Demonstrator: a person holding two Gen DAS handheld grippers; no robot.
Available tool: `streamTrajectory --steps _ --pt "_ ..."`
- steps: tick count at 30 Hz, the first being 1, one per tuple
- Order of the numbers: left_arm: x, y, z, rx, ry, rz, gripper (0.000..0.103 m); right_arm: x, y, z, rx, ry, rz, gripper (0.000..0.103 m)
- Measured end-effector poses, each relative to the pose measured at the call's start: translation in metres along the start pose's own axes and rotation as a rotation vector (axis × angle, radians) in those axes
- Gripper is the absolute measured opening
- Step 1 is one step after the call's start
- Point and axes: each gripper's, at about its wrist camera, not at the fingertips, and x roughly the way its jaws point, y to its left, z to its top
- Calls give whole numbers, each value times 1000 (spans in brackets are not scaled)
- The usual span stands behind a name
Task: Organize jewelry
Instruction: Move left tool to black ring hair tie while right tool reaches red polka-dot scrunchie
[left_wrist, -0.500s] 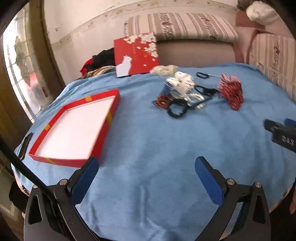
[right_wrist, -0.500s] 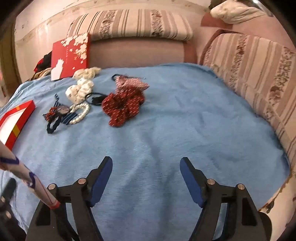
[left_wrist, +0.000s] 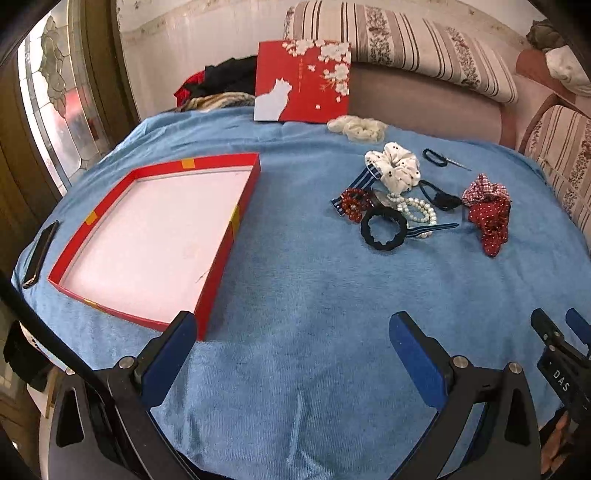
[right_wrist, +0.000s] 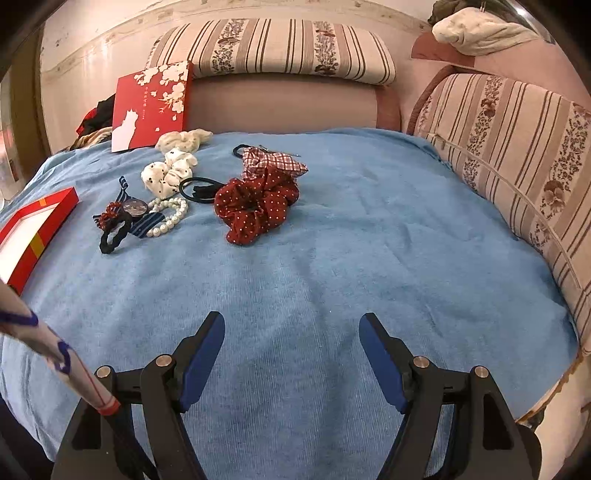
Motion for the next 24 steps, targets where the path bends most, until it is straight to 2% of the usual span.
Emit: streamTrajectory --steps 8,11,14,16,20,24 --pt "18 -2 5 -51 35 -74 103 18 -5 9 3 51 27 79" --pt "27 -6 8 -34 55 -86 103 24 -11 17 27 67 52 79" --pt "34 -10 16 -29 58 -119 94 31 -15 25 47 78 84 79" --pt "39 -11 24 -21 82 -148 81 36 -18 31 55 86 105 79" --pt "54 -11 48 -63 99 -224 79 47 -22 48 74 91 144 79" --pt "77 -22 70 -26 132 -221 79 56 -25 60 100 95 188 79"
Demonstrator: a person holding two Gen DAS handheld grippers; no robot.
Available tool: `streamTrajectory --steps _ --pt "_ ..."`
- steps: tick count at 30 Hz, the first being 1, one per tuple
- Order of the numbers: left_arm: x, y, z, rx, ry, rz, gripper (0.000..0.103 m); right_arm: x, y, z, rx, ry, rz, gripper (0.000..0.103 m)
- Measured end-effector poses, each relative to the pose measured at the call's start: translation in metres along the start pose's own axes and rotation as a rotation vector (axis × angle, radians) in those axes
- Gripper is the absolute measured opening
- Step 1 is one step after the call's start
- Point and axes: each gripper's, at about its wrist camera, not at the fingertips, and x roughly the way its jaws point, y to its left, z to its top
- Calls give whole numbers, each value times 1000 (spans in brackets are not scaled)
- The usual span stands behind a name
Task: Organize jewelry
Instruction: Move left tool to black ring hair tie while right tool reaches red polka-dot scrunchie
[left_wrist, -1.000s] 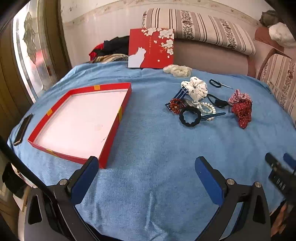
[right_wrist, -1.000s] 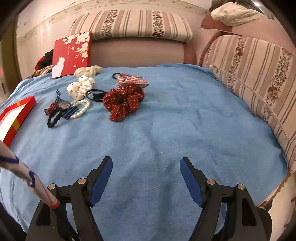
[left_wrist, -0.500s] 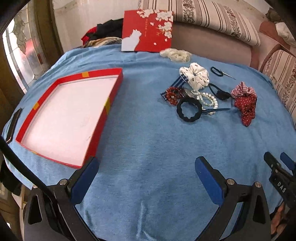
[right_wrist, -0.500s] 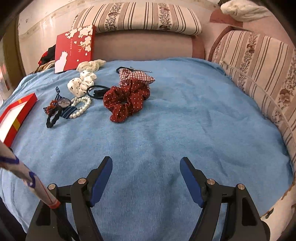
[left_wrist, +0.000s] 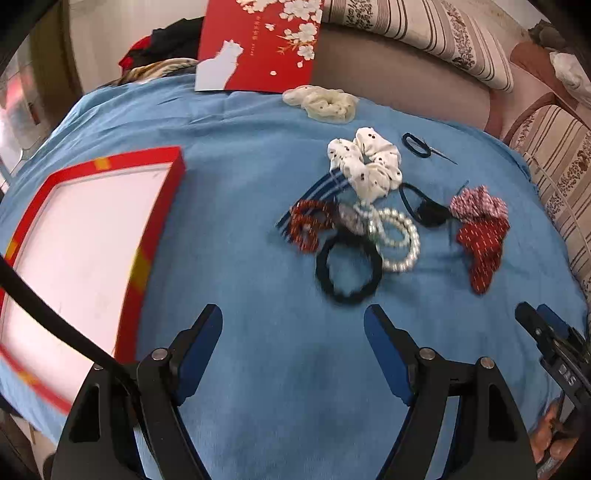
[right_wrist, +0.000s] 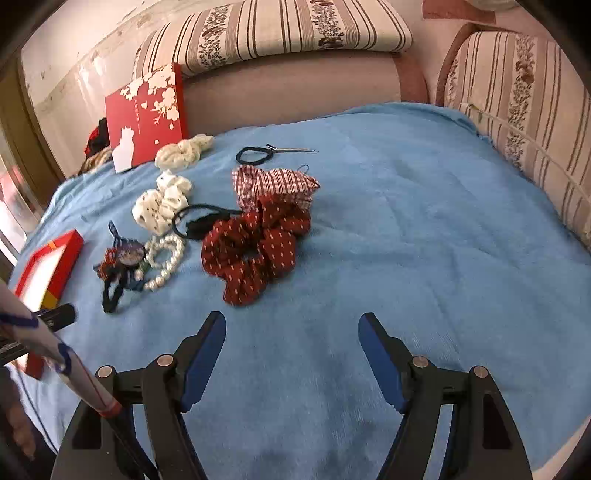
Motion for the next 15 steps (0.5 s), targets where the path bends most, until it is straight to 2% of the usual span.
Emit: streamTrajectory --steps 5,10,15 --pt "26 -2 15 14 71 5 78 4 -2 6 4 -6 1 79" --pt "33 -2 13 31 83 8 70 9 -5 11 -4 -1 -10 79" --pt "30 1 9 20 67 31 70 10 -6 16 7 -11 -19 79"
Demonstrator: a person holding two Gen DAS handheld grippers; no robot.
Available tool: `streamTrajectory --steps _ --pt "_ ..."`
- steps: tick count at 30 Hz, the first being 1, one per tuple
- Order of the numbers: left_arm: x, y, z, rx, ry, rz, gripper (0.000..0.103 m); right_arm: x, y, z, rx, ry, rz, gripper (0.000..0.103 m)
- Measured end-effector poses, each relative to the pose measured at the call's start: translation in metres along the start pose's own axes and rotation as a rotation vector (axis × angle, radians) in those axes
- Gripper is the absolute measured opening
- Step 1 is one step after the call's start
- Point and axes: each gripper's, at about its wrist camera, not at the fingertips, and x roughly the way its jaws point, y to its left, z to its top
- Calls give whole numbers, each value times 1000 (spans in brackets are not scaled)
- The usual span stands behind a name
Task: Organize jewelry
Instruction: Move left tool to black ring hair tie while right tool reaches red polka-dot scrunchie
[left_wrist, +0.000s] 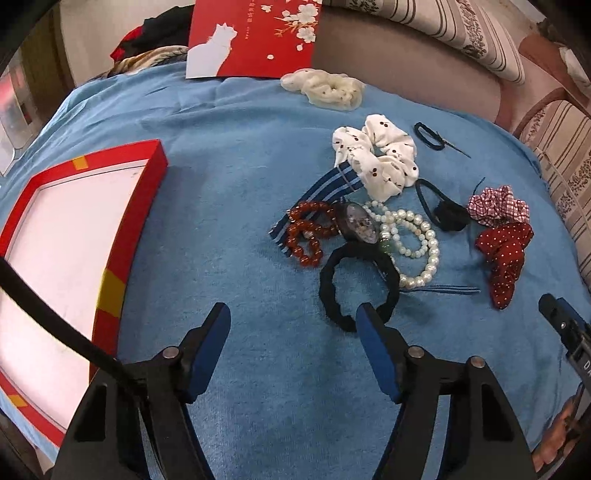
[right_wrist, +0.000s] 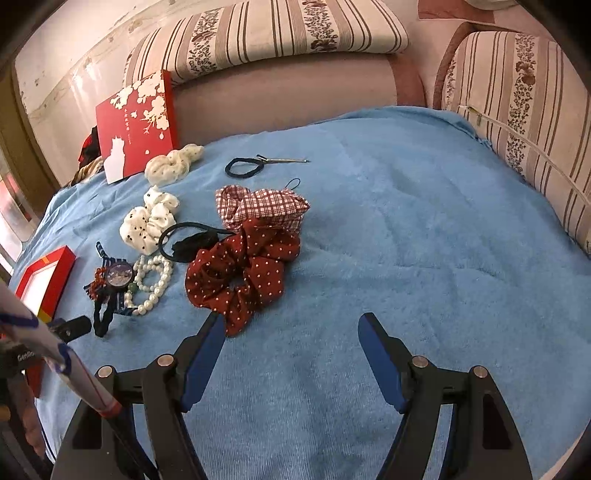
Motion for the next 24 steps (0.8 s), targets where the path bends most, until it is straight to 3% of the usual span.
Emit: streamTrajectory --steps 18,24 --pt "-3 4 -2 1 -19 25 70 5 6 3 -7 11 -2 79" --pt "0 9 0 -13 -18 -16 65 12 8 13 -2 8 22 79"
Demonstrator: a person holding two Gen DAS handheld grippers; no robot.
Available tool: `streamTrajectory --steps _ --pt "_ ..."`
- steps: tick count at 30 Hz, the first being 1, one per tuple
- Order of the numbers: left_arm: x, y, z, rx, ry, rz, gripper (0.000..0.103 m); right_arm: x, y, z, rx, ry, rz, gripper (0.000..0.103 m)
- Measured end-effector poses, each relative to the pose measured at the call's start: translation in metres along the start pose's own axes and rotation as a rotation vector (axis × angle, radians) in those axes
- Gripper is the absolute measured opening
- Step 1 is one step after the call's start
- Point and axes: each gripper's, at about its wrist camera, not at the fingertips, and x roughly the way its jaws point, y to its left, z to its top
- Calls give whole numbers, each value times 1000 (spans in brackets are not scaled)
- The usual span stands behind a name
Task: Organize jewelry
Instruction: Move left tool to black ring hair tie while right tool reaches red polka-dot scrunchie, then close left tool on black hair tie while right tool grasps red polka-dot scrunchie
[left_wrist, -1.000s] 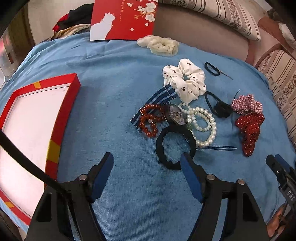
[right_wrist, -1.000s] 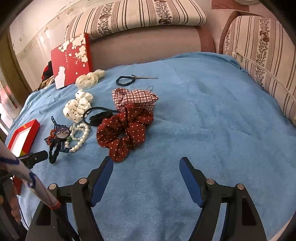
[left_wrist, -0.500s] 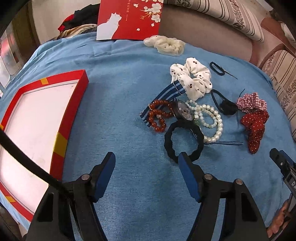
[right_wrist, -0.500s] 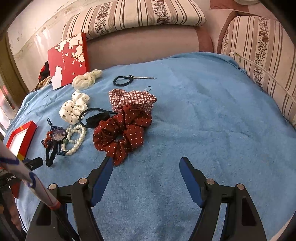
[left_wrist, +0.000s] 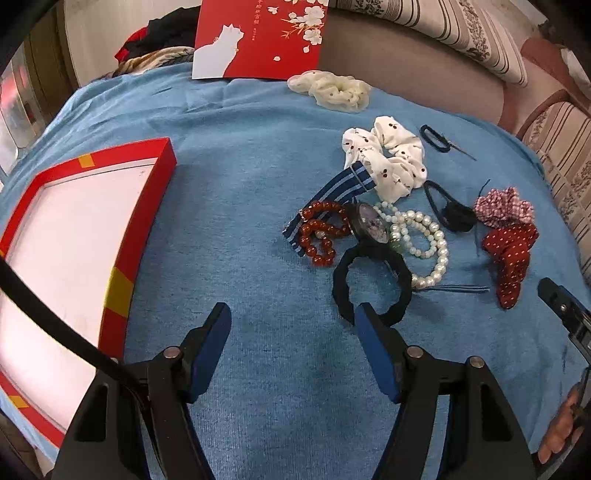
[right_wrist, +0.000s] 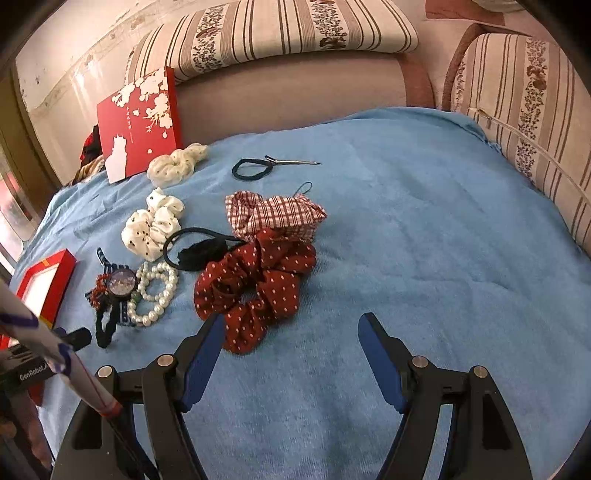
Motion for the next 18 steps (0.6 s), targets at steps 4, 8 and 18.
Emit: streamTrajectory --steps 4,8,18 --pt "6 5 4 -29 20 -79 54 9 -4 8 26 5 34 79" --pt "12 -2 10 -10 22 -156 53 22 -5 15 45 23 70 79" --pt "31 -20 16 21 71 -192 8 55 -2 22 72 78 98 61"
